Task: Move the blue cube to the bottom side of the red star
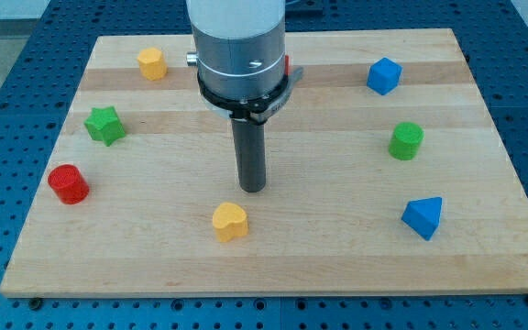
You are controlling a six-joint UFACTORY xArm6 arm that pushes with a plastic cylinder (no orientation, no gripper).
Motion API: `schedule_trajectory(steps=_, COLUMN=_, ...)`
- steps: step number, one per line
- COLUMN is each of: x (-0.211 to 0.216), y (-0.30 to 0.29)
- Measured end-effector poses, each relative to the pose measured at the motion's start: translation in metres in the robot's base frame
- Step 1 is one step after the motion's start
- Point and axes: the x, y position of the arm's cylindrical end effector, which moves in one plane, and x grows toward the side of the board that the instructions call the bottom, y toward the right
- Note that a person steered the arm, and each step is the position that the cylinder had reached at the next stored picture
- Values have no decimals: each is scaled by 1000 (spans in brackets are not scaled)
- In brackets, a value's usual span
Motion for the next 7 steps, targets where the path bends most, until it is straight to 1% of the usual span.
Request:
schedule_trajectory(steps=3, x=-3, y=0)
schedule_trajectory(steps=4, x=-70, y=54)
schedule_trajectory(steps=5, x=-96, y=87)
schedule_trajectory(steps=6, x=-125, y=94)
schedule_trajectory(steps=7, x=-165, y=94)
